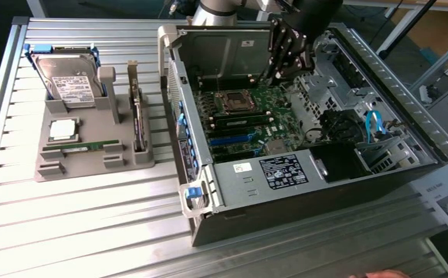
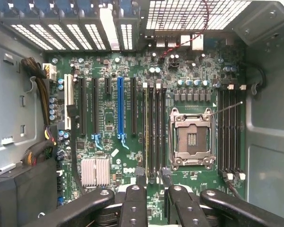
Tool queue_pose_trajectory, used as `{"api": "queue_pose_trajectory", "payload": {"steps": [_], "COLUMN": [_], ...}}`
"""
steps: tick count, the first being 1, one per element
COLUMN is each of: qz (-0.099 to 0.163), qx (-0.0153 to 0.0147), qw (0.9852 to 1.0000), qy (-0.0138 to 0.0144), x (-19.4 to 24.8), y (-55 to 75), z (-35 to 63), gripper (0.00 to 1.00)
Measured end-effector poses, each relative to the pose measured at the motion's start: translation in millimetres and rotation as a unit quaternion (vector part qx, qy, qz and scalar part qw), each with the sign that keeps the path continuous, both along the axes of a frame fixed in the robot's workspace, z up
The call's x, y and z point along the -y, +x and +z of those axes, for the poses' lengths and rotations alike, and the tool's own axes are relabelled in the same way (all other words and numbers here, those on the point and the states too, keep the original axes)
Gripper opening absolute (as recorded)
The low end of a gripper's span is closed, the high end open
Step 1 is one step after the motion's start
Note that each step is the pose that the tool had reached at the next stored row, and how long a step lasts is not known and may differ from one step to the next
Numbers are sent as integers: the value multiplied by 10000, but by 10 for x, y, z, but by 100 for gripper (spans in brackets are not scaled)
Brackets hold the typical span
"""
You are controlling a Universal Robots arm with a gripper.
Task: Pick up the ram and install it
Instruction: 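Insert the ram into the slot, then press down the ram until it locks into place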
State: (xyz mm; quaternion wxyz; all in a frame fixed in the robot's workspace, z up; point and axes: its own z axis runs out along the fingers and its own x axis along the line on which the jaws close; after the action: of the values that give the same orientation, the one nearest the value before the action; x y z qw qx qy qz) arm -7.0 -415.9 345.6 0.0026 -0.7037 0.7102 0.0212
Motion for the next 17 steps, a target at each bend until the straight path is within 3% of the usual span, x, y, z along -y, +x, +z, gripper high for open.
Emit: {"api": "queue_pose_trajectory", "payload": {"steps": [14,17], "qz": [0,0], "qx": [1,1], "qw": [10000,10000], "qy": [-1,-1], "x": [0,0], "y": [0,0], "z": [1,1], "gripper": [25,11]}}
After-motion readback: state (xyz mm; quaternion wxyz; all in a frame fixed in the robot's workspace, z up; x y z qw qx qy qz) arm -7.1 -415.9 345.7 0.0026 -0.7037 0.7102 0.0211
